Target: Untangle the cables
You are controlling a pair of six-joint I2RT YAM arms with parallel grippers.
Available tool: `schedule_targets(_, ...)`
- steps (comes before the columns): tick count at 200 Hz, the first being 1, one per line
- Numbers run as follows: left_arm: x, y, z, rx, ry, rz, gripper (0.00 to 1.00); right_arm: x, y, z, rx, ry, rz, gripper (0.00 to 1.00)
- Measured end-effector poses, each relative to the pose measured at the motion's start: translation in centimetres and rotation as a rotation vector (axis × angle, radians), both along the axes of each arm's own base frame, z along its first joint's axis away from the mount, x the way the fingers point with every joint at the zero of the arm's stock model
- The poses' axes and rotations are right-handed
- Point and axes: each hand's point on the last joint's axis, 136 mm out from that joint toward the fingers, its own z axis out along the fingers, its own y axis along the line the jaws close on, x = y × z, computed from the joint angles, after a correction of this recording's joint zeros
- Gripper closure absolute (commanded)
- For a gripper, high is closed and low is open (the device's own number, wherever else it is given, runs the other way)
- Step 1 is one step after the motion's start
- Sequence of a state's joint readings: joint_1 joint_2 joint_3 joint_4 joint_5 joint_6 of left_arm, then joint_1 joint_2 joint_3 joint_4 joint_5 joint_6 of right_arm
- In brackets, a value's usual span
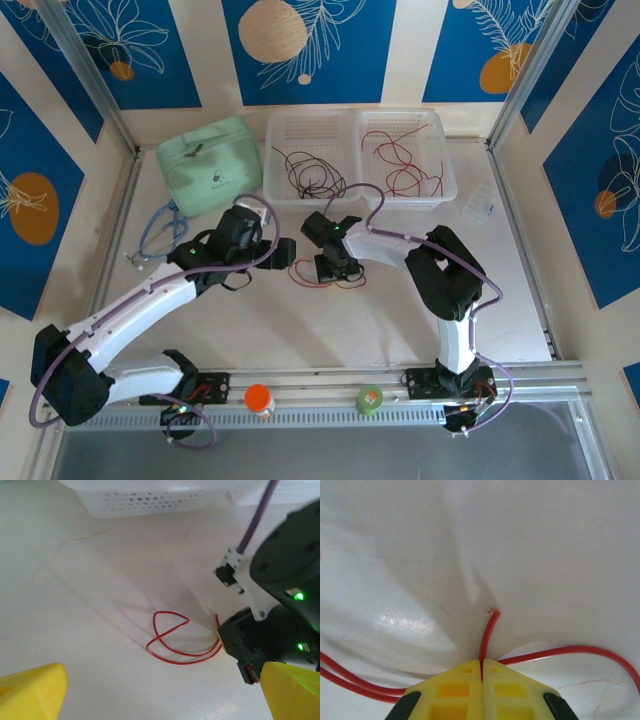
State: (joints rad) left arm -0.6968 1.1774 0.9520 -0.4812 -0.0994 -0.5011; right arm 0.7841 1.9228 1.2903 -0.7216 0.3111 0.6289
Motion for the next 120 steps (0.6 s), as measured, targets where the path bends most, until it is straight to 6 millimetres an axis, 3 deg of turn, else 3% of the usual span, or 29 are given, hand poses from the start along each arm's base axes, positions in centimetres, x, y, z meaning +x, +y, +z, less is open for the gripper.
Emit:
schedule_targets(20,-0.7,-1.2,-1.9,0.004,0.043,-0.031,0.07,0.1,0.0,0.0,0.001,-0.001,-0.001,1.0)
schedule_targets(44,-2.0,-1.7,-6.0,0.048,0.125,-0.044,0.12,0.2,-0.1,0.4,0.008,-0.009,-0.004,1.0)
schedule_targets(67,-3.7,-1.6,-8.9,0.087,0.172,-0.069,0.17,0.6,-0.1,2.5,0.047,-0.048,-0.012,1.0)
schedule_targets(88,-4.8,-2.2,-9.7,0.082,0.184,-0.108,0.2,1.2,-0.5,5.4,0.102,-0.105,-0.032,1.0)
schedule_targets(120,-5.2,-3.8,-9.4,0.016,0.176,-0.143,0.27,1.6,-1.7,9.2,0.196,-0.176,-0.07,1.0)
